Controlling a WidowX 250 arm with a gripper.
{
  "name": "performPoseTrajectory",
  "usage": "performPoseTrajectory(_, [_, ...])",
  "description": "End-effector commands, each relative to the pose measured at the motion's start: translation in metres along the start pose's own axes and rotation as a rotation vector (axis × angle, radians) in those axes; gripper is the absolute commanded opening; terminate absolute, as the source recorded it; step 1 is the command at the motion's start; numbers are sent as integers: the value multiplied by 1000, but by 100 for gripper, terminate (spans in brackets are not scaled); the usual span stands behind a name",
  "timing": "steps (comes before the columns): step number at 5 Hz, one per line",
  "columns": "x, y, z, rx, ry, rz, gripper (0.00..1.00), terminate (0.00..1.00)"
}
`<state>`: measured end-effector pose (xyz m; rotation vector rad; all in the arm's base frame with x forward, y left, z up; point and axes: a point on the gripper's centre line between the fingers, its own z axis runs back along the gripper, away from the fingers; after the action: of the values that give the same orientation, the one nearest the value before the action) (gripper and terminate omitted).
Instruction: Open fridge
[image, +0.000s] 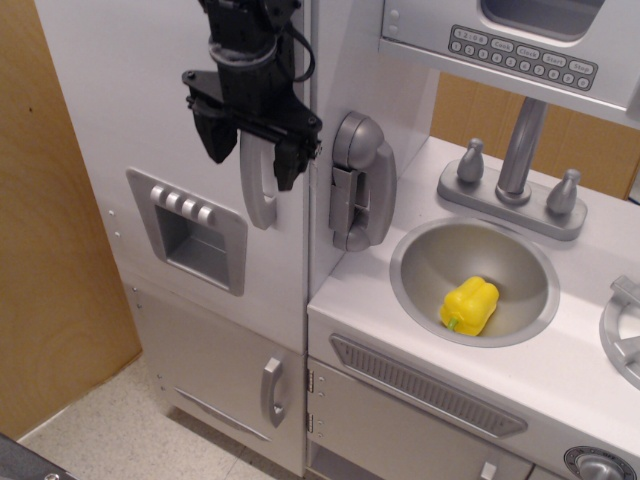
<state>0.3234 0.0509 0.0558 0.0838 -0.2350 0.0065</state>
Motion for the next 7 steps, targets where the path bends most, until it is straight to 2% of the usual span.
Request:
performPoseTrajectory(1, [22, 9, 7, 4, -109, -51, 0, 0])
performPoseTrajectory(2, [22, 13, 11, -47, -122, -105, 0, 0])
performPoseTrajectory(3, [20, 24, 13, -69, -145, -123, 0, 0])
performPoseTrajectory(4, [22, 35, 12, -52, -163, -97, 0, 0])
performPoseTrajectory(5, [9, 41, 19, -39, -167, -111, 0, 0])
performPoseTrajectory(7, [-44, 44, 36, -3, -130, -180, 0, 0])
